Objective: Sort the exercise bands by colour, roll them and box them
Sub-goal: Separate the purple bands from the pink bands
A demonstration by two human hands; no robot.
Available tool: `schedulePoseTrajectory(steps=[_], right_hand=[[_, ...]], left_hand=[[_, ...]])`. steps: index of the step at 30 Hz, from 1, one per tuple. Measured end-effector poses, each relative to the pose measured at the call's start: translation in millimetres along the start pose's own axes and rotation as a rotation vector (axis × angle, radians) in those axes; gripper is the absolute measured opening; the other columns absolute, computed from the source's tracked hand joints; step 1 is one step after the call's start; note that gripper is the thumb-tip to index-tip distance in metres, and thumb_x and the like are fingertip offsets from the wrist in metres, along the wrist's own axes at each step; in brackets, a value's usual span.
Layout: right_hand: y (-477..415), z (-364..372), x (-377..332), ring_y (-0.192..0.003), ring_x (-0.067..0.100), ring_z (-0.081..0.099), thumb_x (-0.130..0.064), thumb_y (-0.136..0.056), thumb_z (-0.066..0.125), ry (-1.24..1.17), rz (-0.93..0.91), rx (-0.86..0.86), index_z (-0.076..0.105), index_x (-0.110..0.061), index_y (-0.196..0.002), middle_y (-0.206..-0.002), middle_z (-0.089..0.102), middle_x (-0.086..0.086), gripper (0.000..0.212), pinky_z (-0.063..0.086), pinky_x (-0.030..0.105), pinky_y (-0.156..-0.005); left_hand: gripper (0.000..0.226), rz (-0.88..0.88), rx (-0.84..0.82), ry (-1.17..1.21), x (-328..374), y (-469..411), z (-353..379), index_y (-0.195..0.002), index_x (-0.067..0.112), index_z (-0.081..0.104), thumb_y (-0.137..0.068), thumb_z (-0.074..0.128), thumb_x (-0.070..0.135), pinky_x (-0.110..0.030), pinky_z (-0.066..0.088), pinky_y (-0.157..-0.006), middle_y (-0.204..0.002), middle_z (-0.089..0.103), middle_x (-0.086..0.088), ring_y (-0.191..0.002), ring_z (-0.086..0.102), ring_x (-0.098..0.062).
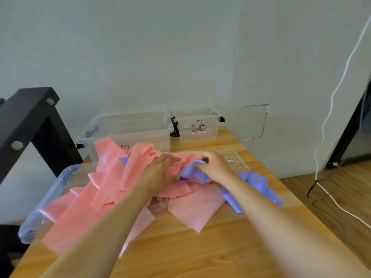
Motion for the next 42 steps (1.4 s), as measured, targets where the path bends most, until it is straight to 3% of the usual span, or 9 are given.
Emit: schedulePoseTrajectory(steps=[5, 10, 15, 22, 29, 32, 36, 40, 42], right_hand=[[-1.1, -21.7, -26.1, -0.063, 0.012, 0.046, -0.014, -0.091, 0.061, -0.322, -0.012, -0.005, 0.061, -0.01, -0.086, -0.07, 0.054, 0.001, 0.007, 0.035, 0.019, -0.05], [3.0, -50.5, -23.1, -0.059, 0.01, 0.048, -0.013, -0.094, 0.057, -0.457, 0.004, 0.14, 0.059, -0.012, -0.083, -0.066, 0.055, 0.005, 0.011, 0.037, 0.019, -0.053], [13.8, -105.9, -19.5, -0.041, 0.001, 0.035, -0.007, -0.093, 0.054, -0.549, -0.048, 0.535, 0.044, -0.016, -0.073, -0.045, 0.043, -0.012, 0.024, 0.03, 0.02, -0.047], [36.5, -149.5, -15.2, -0.056, 0.007, 0.031, -0.011, -0.092, 0.052, -0.379, -0.172, 0.683, 0.044, -0.012, -0.077, -0.064, 0.037, -0.006, 0.017, 0.029, 0.024, -0.053], [45.2, -125.5, 47.6, -0.062, 0.016, 0.047, -0.015, -0.083, 0.058, -0.237, 0.109, 0.546, 0.049, -0.021, -0.068, -0.064, 0.053, -0.005, 0.019, 0.039, 0.032, -0.06], [48.2, -98.2, 84.6, -0.062, 0.017, 0.047, -0.018, -0.081, 0.061, -0.084, 0.291, 0.287, 0.049, -0.02, -0.065, -0.063, 0.052, -0.005, 0.02, 0.035, 0.03, -0.057], [53.7, -68.8, 100.2, -0.062, 0.017, 0.037, -0.014, -0.081, 0.063, 0.193, 0.308, -0.049, 0.036, -0.02, -0.056, -0.059, 0.036, -0.005, 0.037, 0.025, 0.029, -0.053], [50.5, -74.1, 86.1, -0.081, 0.025, 0.057, -0.023, -0.081, 0.066, 0.337, 0.288, 0.04, 0.06, -0.019, -0.072, -0.079, 0.061, -0.001, 0.011, 0.044, 0.03, -0.061], [43.4, -74.5, 64.2, -0.095, 0.026, 0.061, -0.029, -0.081, 0.07, 0.391, 0.195, 0.125, 0.068, -0.011, -0.095, -0.099, 0.068, 0.005, 0.023, 0.051, 0.037, -0.077]], left_hand=[[0.032, 0.018, -0.013, 0.171, 33.6, -14.3, 9.4, -0.115, 0.012, 0.061, -0.086, 0.07, 0.019, -0.026, 0.034, -0.068, -0.098, 0.066, -0.003, -0.09, 0.056, -0.022], [0.021, -0.011, -0.013, 0.187, 26.4, -14.7, -0.7, -0.098, 0.019, 0.063, -0.081, 0.075, 0.018, -0.032, 0.046, -0.078, -0.091, 0.065, 0.006, -0.086, 0.059, -0.019], [0.02, -0.066, -0.122, 0.06, -0.9, -1.7, 12.7, -0.102, 0.013, 0.067, -0.083, 0.064, 0.006, -0.012, 0.037, -0.067, -0.094, 0.062, 0.002, -0.085, 0.055, -0.019], [0.014, -0.153, -0.138, 0.054, -3.8, -2.8, 19.5, -0.097, 0.027, 0.061, -0.088, 0.063, 0.016, -0.025, 0.045, -0.082, -0.095, 0.063, 0.008, -0.091, 0.058, -0.016], [0.011, -0.139, -0.095, 0.088, 19.4, -5.9, 23.8, -0.093, 0.023, 0.063, -0.084, 0.067, 0.017, -0.027, 0.045, -0.078, -0.092, 0.064, 0.004, -0.087, 0.059, -0.016], [0.01, -0.123, -0.063, 0.04, 20.2, -5.5, 21.9, -0.094, 0.017, 0.066, -0.084, 0.067, 0.016, -0.024, 0.041, -0.072, -0.093, 0.065, 0.005, -0.088, 0.059, -0.015], [0.014, -0.121, 0.015, 0.009, 18.7, -6.1, 13.5, -0.097, 0.012, 0.068, -0.085, 0.069, 0.018, -0.031, 0.046, -0.079, -0.097, 0.066, 0.0, -0.091, 0.059, -0.019], [0.017, -0.085, 0.106, 0.001, 15.5, -5.8, 2.2, -0.098, 0.012, 0.065, -0.084, 0.072, 0.019, -0.035, 0.047, -0.079, -0.096, 0.06, 0.0, -0.089, 0.057, -0.021], [0.019, -0.062, 0.167, -0.009, 13.0, -5.6, -6.0, -0.099, 0.012, 0.064, -0.084, 0.073, 0.02, -0.038, 0.048, -0.076, -0.095, 0.056, 0.0, -0.086, 0.056, -0.022]])
Point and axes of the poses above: each hand's wrist, its own y-axis away from the middle knuckle, its own z-axis out of the palm, x = y × z, the point moved 7 cm from there along -y, towards the middle knuckle
